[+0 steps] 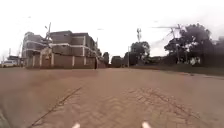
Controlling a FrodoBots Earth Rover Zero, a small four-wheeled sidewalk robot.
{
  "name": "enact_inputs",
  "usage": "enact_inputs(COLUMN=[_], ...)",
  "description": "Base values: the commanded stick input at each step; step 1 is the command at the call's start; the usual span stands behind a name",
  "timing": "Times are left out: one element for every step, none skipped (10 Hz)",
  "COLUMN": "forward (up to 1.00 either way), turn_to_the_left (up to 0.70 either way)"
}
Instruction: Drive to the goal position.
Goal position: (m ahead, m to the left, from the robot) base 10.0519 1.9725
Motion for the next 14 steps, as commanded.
enact_inputs(forward=[0.70,0.70,0.70,0.70,0.70,0.70,0.70,0.70,0.70,0.70,0.70,0.70,0.70,0.70], turn_to_the_left=[0.16,0.01,0.04,0.00,0.00,0.00,0.04,0.07,0.05,0.08,0.08,0.04,0.02,0.00])
